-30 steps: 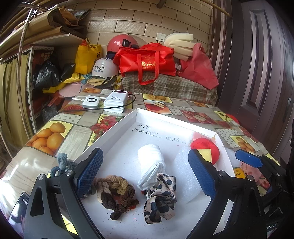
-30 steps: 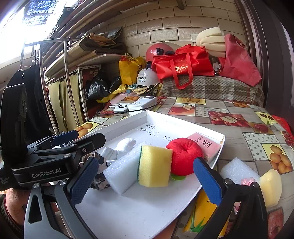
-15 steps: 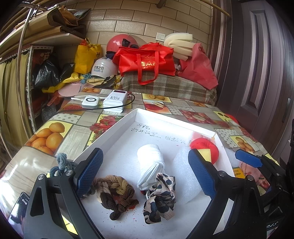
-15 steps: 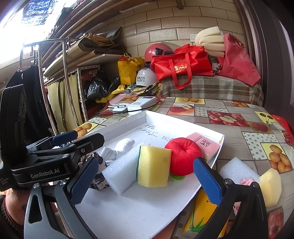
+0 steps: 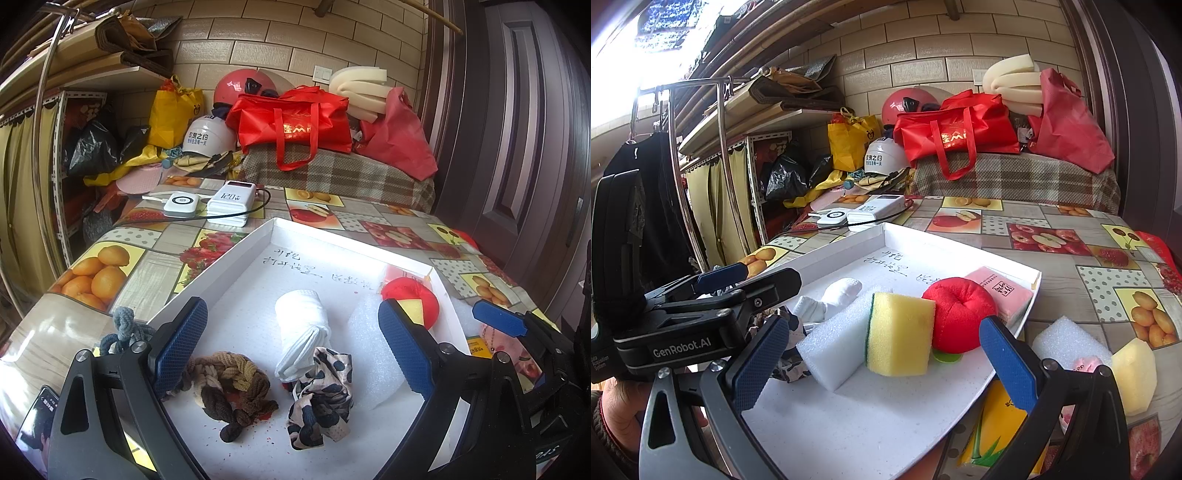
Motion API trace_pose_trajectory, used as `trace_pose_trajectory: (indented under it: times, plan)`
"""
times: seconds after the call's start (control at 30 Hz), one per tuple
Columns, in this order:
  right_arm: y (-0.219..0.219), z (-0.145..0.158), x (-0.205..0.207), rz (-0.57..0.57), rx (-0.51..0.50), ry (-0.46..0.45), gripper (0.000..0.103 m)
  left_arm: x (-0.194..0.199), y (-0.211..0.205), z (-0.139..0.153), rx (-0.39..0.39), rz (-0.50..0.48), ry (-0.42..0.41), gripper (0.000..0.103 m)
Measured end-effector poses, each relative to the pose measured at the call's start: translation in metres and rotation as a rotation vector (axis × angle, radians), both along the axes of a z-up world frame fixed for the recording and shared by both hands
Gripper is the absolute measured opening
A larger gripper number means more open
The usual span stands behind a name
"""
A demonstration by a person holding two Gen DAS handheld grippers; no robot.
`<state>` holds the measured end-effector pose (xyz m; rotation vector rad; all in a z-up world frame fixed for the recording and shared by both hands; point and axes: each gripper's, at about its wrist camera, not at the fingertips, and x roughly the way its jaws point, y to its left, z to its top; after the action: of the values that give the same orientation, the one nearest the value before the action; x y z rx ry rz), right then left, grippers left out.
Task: Organize soft objects
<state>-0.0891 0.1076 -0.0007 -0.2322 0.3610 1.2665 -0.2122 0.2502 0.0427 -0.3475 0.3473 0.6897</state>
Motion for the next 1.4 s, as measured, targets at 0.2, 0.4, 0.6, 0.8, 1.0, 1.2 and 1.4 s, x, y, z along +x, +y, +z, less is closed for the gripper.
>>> trace_pose_trajectory:
  times: [0.2, 0.4, 0.6, 0.8, 1.0, 1.2, 1.4]
  plan:
    - [-0.005, 0.004, -0.002, 0.003, 0.013, -0.011, 0.103, 0.002, -0.014, 0.003, 0.055, 0.013, -0.007, 0.095]
    - [-0.016, 0.001, -0.004, 0.010, 0.004, 0.016, 0.103, 0.002, -0.039, 0.007, 0.147, 0.031, -0.002, 0.095]
    - [-0.044, 0.004, -0.011, 0.014, 0.057, -0.016, 0.103, 0.000, -0.052, 0.008, 0.161, 0.041, -0.008, 0.095]
    - [-0.068, 0.006, -0.007, 0.006, 0.070, -0.033, 0.103, 0.001, -0.070, 0.010, 0.177, -0.015, -0.018, 0.095]
    - [-0.115, 0.009, 0.053, -0.159, 0.139, 0.102, 0.103, 0.020, -0.105, 0.012, 0.201, -0.170, 0.011, 0.095]
    - [-0.174, 0.008, 0.116, -0.370, 0.158, 0.180, 0.103, 0.056, -0.146, 0.010, 0.163, -0.383, 0.075, 0.094]
    - [-0.189, 0.001, 0.150, -0.403, 0.083, 0.239, 0.103, 0.087, -0.172, 0.006, 0.137, -0.496, 0.169, 0.094]
